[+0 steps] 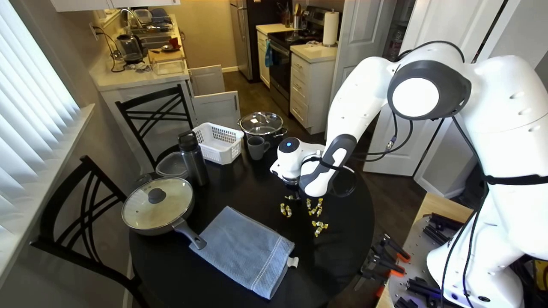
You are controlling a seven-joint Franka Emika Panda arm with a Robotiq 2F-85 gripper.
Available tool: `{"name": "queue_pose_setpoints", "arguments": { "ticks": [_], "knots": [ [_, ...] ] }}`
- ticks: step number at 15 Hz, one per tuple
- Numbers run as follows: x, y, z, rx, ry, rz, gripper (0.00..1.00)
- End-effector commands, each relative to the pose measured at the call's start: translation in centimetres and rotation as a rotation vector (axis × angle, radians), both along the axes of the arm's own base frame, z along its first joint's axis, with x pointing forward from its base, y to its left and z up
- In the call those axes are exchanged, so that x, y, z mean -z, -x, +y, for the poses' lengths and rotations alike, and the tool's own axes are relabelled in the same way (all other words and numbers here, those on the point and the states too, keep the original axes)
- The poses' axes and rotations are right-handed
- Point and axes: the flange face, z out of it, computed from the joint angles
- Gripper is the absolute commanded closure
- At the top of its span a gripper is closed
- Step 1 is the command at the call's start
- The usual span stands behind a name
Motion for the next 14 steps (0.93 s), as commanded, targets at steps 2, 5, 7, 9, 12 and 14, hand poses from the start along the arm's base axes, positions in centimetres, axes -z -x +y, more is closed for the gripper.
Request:
{"name": "queue_pose_setpoints", "arguments": {
  "ticks": [2, 5, 7, 9, 12, 14],
  "knots": [
    [0.5, 0.2, -0.9, 0.066, -0.001, -0.001, 0.07],
    [0.8, 0.2, -1.5, 0.092, -0.001, -0.003, 0.32],
    [1.0, 0.2, -1.7, 0.105, -0.004, -0.004, 0.46],
    [1.0, 0.1, -1.8, 0.111, -0.009, -0.009, 0.60],
    [1.0, 0.0, -1.7, 0.118, -0.023, -0.022, 0.78],
    [1.0, -0.1, -1.7, 0.120, -0.028, -0.026, 0.91]
  ]
}}
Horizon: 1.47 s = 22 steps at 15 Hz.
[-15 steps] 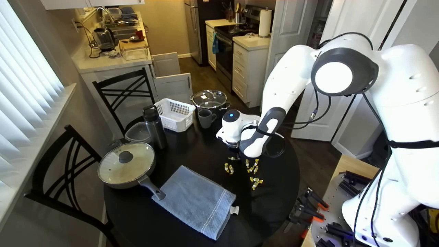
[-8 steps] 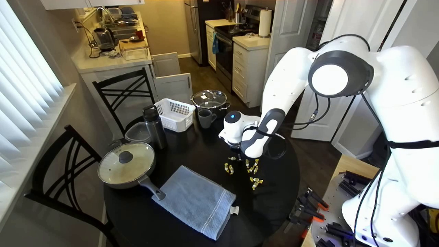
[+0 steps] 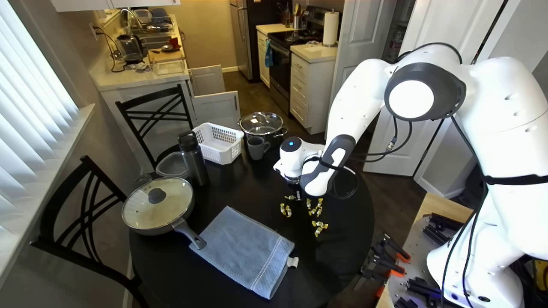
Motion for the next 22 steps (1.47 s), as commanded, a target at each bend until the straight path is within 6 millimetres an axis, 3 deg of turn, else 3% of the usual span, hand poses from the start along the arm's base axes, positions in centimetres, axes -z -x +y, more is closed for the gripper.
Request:
{"name": "queue_pose_setpoints", "arguments": {
  "ticks": [1, 6, 9, 15, 17, 22],
  "knots": [
    [0.2, 0.0, -0.2, 0.028, -0.023, -0.021, 0.97],
    [-0.1, 0.1, -0.1, 0.021, -0.037, -0.030, 1.00],
    [-1.9, 0.0, 0.6, 0.003, -0.061, -0.071, 1.00],
    [-11.0, -0.9, -0.1, -0.004, -0.027, -0.161, 1.00],
    [-13.7, -1.0, -1.1, 0.032, 0.020, -0.148, 1.00],
    [-18.3, -0.1, -5.4, 0.083, 0.288, -0.004, 1.00]
  ]
}}
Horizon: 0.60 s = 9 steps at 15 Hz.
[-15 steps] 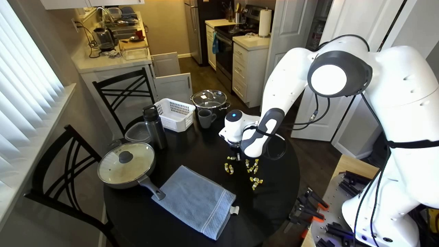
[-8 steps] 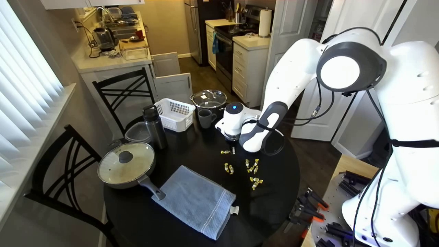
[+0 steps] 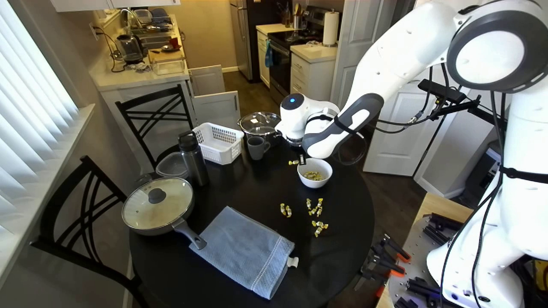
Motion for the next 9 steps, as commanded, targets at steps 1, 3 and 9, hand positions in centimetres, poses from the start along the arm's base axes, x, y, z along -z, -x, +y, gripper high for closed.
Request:
{"name": "queue_pose_setpoints", "arguments": {
  "ticks": [1, 3, 9],
  "knots": [
    [-3.1, 1.8, -2.5, 0.039, 0.184, 0.099, 1.00],
    [-3.8, 2.3, -3.6, 0.050, 0.280, 0.171, 1.00],
    [-2.8, 3.1, -4.1, 0.090, 0.433, 0.249, 0.74]
  ]
}}
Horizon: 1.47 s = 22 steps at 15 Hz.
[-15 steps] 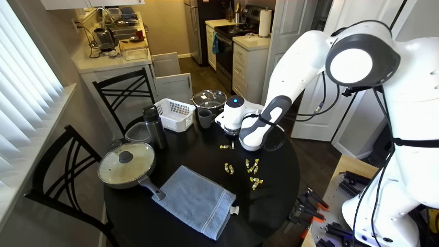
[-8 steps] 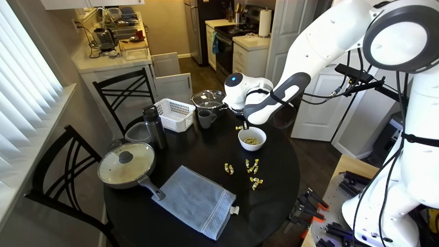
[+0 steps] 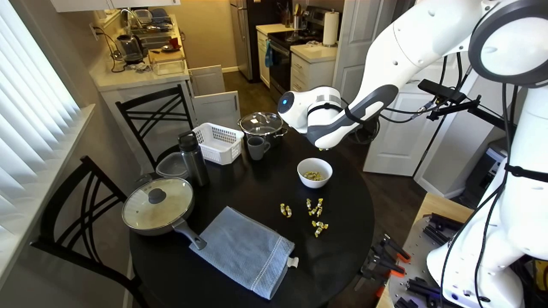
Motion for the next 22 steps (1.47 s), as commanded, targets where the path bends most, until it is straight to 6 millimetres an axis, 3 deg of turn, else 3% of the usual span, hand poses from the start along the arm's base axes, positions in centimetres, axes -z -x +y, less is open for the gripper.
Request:
{"name": "queue_pose_setpoints", "arguments": {
  "ticks": [1, 6, 9, 12, 17, 22],
  "knots": [
    [0.5, 0.4, 0.1, 0.025, 0.072, -0.013, 0.72],
    [1.7, 0.7, 3.0, -0.012, 0.036, -0.050, 0.42],
    [2.7, 0.9, 6.5, -0.097, -0.040, -0.065, 0.23],
    [5.0, 0.9, 9.3, -0.191, -0.152, -0.102, 0.04],
    [11.0, 2.0, 10.6, -0.194, -0.342, -0.154, 0.00],
    [14.7, 3.2, 10.7, -0.342, -0.550, -0.176, 0.00]
  ]
}}
